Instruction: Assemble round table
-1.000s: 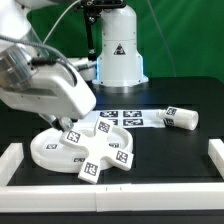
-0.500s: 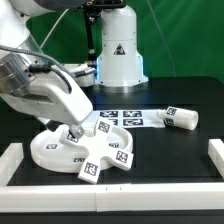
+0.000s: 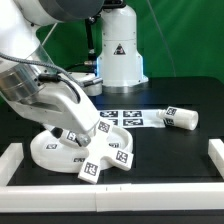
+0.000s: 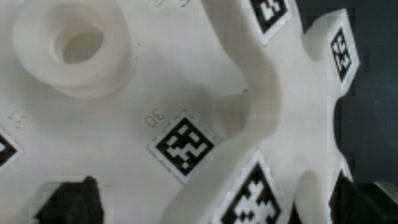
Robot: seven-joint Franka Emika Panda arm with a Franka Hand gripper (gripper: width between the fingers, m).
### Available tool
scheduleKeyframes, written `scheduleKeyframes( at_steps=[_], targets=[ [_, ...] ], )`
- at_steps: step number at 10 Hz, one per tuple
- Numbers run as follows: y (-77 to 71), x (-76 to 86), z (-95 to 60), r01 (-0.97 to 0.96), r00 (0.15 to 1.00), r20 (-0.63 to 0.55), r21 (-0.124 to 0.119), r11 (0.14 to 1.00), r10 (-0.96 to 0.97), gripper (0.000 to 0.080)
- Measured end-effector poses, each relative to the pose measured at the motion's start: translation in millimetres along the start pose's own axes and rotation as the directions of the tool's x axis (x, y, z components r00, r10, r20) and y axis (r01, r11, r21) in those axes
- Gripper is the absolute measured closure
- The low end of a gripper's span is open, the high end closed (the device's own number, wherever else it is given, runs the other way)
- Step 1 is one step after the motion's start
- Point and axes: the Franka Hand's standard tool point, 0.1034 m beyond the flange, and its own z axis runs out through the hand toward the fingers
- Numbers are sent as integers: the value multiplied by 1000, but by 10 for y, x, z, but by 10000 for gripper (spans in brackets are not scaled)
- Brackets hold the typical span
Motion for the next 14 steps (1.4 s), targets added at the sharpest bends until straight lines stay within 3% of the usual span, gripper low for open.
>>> scheduleKeyframes(
  at_steps=[1, 2, 3, 4, 5, 8, 9, 10, 13, 14],
  targets=[
    [1, 0, 1, 0, 1000, 0, 0, 1000, 0, 150],
    [1, 0, 1, 0, 1000, 0, 0, 1000, 0, 262],
    [2, 0, 2, 0, 1000, 0, 0, 1000, 0, 262],
    [2, 1, 2, 0, 1000, 0, 0, 1000, 0, 466],
    [-25, -2, -38, 8, 1000, -3, 7, 1000, -8, 535],
    [-50, -6, -75, 13, 1000, -8, 11, 1000, -12, 565],
    [-72, -41, -173, 51, 999, -20, 21, 998, -51, 565],
    [-61, -110, -318, 85, 996, -36, 38, 996, -83, 671],
    [200, -325, -627, 156, 984, -100, 65, 986, -149, 688],
    [325, -357, -660, 146, 984, -109, 70, 987, -138, 687]
  ],
)
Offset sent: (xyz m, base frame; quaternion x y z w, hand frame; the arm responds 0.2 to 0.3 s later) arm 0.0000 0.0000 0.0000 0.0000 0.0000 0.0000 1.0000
